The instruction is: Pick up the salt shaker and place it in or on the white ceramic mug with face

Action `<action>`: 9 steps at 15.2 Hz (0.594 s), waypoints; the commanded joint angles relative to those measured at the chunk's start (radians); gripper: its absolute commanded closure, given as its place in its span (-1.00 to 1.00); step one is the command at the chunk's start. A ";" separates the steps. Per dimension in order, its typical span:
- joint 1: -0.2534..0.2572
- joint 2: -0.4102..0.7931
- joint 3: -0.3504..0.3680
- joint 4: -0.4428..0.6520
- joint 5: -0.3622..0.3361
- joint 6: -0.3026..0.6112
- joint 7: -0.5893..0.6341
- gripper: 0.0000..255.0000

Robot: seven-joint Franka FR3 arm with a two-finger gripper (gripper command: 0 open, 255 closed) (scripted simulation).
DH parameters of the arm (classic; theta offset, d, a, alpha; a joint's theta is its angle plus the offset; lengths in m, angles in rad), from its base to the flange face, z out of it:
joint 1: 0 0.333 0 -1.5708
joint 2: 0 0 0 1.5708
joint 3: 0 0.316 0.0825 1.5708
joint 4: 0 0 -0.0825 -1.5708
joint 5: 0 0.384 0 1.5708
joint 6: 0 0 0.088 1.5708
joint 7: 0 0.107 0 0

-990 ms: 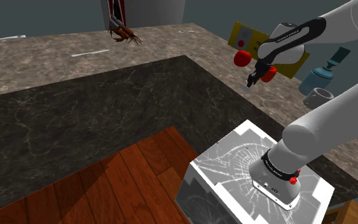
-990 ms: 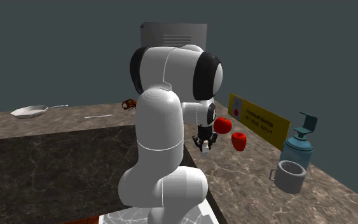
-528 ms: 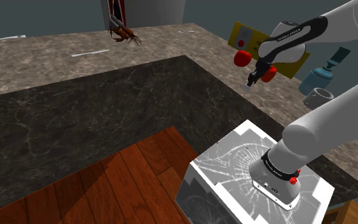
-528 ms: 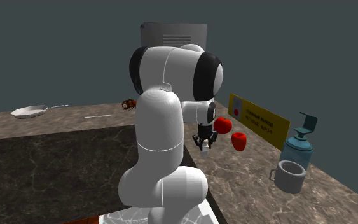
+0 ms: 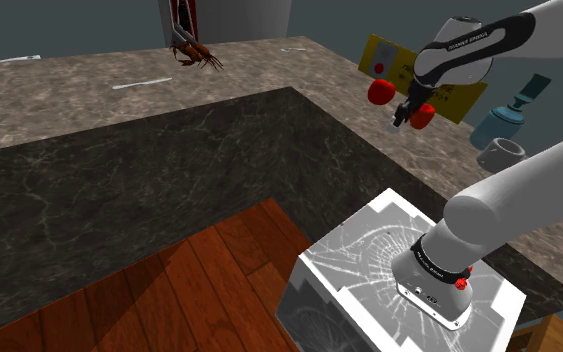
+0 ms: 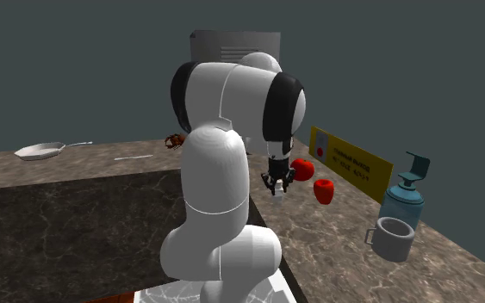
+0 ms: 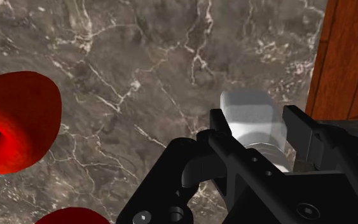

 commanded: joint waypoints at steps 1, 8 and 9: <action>-0.002 -0.024 0.006 0.011 -0.006 -0.034 0.004 1.00; -0.004 -0.074 0.022 0.066 -0.010 -0.139 0.008 1.00; -0.004 -0.081 0.024 0.075 -0.010 -0.154 0.008 1.00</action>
